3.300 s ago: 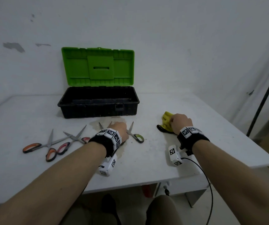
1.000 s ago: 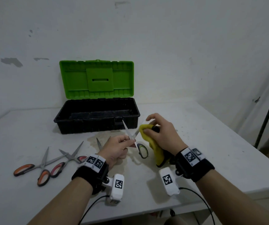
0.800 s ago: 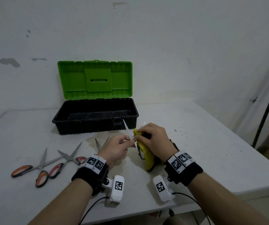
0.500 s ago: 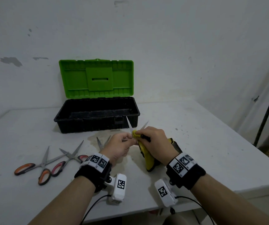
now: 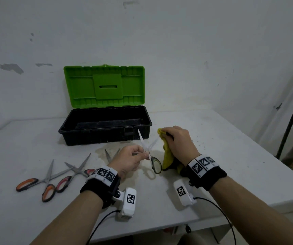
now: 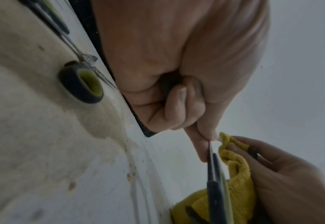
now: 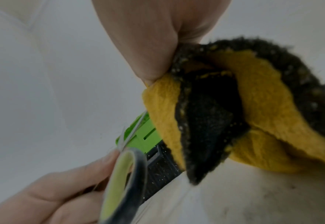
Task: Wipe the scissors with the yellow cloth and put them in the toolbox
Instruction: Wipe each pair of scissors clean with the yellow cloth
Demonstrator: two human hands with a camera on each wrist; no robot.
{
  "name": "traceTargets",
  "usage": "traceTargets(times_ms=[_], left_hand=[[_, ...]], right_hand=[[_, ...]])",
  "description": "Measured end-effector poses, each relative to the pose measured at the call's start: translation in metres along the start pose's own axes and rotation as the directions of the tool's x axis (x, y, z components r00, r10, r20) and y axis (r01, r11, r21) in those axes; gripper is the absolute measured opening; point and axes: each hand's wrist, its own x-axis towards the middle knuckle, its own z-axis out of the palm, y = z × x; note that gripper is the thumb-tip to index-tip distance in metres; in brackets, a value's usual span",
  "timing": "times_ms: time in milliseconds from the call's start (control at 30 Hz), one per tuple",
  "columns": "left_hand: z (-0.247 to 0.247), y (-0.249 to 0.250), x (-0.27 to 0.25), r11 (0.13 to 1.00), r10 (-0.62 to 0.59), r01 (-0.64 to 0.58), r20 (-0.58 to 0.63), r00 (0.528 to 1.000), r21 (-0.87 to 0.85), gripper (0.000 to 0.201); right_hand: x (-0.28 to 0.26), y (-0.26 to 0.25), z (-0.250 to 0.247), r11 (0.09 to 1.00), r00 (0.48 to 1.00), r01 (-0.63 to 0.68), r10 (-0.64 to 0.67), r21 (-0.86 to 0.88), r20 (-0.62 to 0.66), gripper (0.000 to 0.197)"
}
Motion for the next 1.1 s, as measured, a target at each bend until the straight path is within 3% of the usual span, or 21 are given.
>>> traceTargets(times_ms=[100,267,333,533,633,767,867,967,1100], left_hand=[[0.0,-0.002,0.0,1.0,-0.008,0.008,-0.001,1.0,-0.011,0.023],[0.001,0.0,0.003,0.999,0.008,-0.008,0.002,1.0,0.033,0.021],[0.002,0.002,0.002,0.996,0.022,-0.022,0.001,1.0,0.087,0.019],[-0.004,0.0,0.002,0.989,0.034,-0.032,-0.012,0.999,0.142,0.016],[-0.004,-0.001,0.002,0.996,-0.001,0.001,-0.002,1.0,0.088,0.017],[-0.005,-0.001,0.004,0.999,-0.016,0.015,0.005,1.0,0.03,0.015],[-0.005,0.0,0.004,0.999,-0.012,0.011,0.008,1.0,0.035,0.013],[-0.008,0.0,0.003,0.999,0.0,0.0,0.001,1.0,0.041,0.015],[-0.013,0.0,0.003,0.999,0.008,-0.008,-0.005,1.0,0.048,0.015]], right_hand=[[-0.004,-0.004,-0.005,0.999,0.999,0.008,-0.006,0.041,-0.052,0.016],[-0.023,-0.023,0.003,0.991,0.962,0.122,-0.131,0.051,0.24,0.018],[-0.022,-0.02,0.008,0.993,0.955,0.116,-0.118,0.021,0.273,0.019],[0.003,-0.005,-0.002,0.997,0.992,-0.057,0.062,-0.051,0.113,0.016],[0.003,-0.007,-0.009,0.999,0.998,-0.051,0.051,-0.017,0.032,0.015],[-0.016,-0.027,-0.002,0.996,0.982,0.064,-0.073,0.059,0.173,0.014],[-0.022,-0.032,0.009,0.996,0.961,0.085,-0.09,0.032,0.261,0.016],[-0.013,-0.029,0.012,0.999,0.97,0.05,-0.049,0.002,0.24,0.016],[0.006,-0.021,0.002,0.998,0.993,-0.035,0.041,-0.053,0.108,0.014]])
